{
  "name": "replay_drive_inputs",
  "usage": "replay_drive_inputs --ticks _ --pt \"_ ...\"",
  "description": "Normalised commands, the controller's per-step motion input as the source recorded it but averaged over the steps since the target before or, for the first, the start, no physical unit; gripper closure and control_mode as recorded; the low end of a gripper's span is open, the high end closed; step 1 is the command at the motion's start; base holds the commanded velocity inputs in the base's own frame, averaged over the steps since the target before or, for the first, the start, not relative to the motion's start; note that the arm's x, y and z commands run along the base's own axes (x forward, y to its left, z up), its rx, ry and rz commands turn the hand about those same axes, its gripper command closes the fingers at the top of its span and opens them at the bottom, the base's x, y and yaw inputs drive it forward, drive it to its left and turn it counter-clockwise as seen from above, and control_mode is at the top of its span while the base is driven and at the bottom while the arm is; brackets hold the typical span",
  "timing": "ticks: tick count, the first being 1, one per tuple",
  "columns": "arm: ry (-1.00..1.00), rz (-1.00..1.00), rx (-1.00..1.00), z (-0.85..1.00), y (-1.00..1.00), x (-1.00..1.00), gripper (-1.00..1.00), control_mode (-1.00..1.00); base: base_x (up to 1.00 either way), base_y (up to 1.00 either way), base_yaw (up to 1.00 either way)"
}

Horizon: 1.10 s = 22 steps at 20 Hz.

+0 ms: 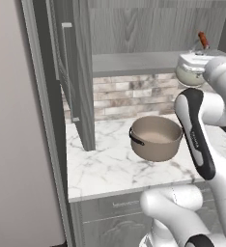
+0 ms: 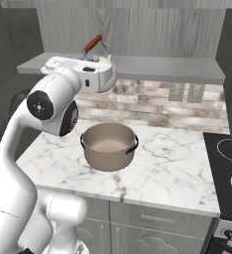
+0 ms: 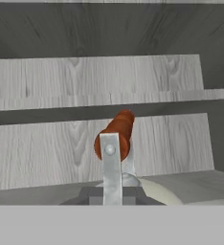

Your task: Pick the kettle from the cabinet and place it on a stove burner. Then pick the pot from the counter and place it on another stove burner. Finally, turn both burners on.

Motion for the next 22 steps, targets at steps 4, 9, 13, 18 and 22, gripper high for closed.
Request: replay_drive_inputs --ticks 4,9,13,18,22 --pt "0.00 0.00 0.00 0.00 0.00 -0.42 1.00 -1.00 0.00 0.00 0.00" --pt "0.00 0.00 0.00 -0.01 0.00 -0.41 1.00 -1.00 0.00 0.00 0.00" --pt "0.00 0.00 0.00 -0.08 0.00 -0.37 1.00 -1.00 0.00 0.00 0.00" --pt "0.01 0.00 0.00 -0.08 0.00 -0.22 1.00 -1.00 0.00 0.00 0.00" --pt "0.00 0.00 0.00 0.00 0.00 0.00 1.00 -1.00 0.00 0.00 0.00"
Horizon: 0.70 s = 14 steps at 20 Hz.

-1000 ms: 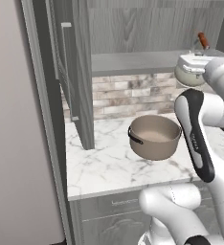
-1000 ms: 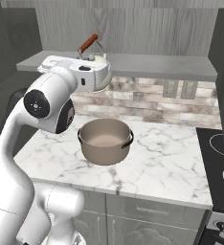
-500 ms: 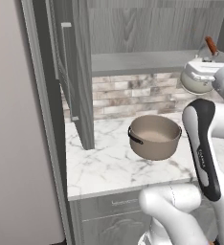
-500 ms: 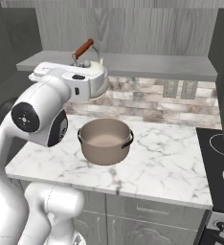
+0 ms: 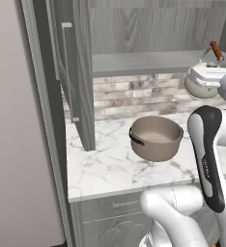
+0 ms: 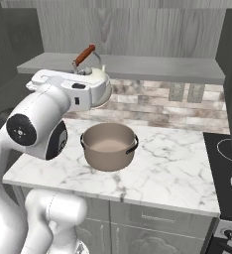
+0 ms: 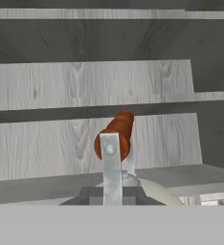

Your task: Pick the kettle from the cabinet and place it on a stove burner. Then pick the pot from the counter and place it on another stove burner. Finally, turn both burners on.

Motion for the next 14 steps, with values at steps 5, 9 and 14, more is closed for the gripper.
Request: replay_drive_inputs --ticks 5,9,14 --pt "-0.09 0.00 0.00 0.00 0.00 -0.25 1.00 -1.00 0.00 0.00 0.00" --pt "-0.04 0.00 0.00 0.00 0.00 -0.15 1.00 1.00 -0.43 0.00 -0.02" --pt "0.00 0.00 0.00 0.00 0.00 0.00 1.00 1.00 -0.54 0.00 -0.03"
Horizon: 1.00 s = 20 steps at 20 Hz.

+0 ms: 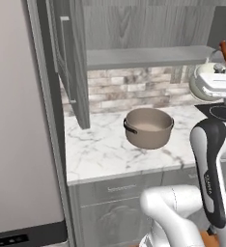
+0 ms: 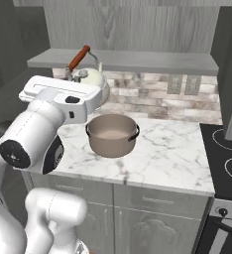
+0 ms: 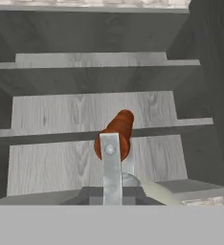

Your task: Pick the kettle from the cabinet and place it on a stove burner. Then pick the pot from the counter and place it on another stove burner. Finally, turn both burners on.

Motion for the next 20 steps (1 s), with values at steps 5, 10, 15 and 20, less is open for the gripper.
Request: replay_drive_inputs --ticks 5,10,15,20 --pt "0.00 0.00 0.00 0.00 0.00 0.00 1.00 1.00 -0.50 0.00 -0.02" --pt "0.00 0.00 0.00 0.00 0.00 0.00 1.00 1.00 -0.47 0.00 -0.02" --pt "0.00 0.00 0.00 0.00 0.00 0.00 1.00 1.00 -0.49 0.00 -0.02" --pt "0.00 0.00 0.00 0.00 0.00 0.00 1.00 1.00 -0.50 0.00 -0.03"
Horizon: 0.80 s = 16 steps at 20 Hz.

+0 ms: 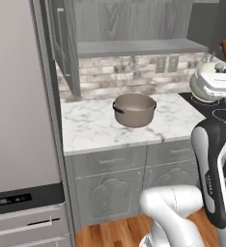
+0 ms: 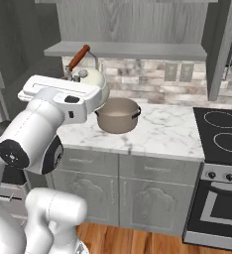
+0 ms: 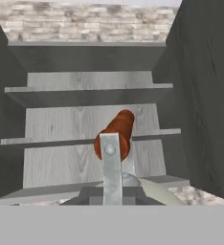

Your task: Pick the kettle from the cabinet and place it on a stove burner. Then pick the pot from the counter and place it on another stove burner. Finally, turn both burners on.

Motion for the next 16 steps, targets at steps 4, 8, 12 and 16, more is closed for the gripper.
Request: replay_drive_inputs --ticks 4,8,12,16 --pt "0.00 0.00 0.00 0.00 0.00 0.00 1.00 1.00 -0.46 -0.09 -0.02" --pt "0.00 0.00 0.00 0.00 0.00 0.00 1.00 1.00 -0.40 -0.24 -0.04" --pt "0.00 0.00 0.00 0.00 0.00 0.00 1.00 1.00 -0.21 -0.43 -0.03" --pt "0.00 0.00 0.00 0.00 0.00 0.00 1.00 1.00 -0.11 -0.48 -0.03"
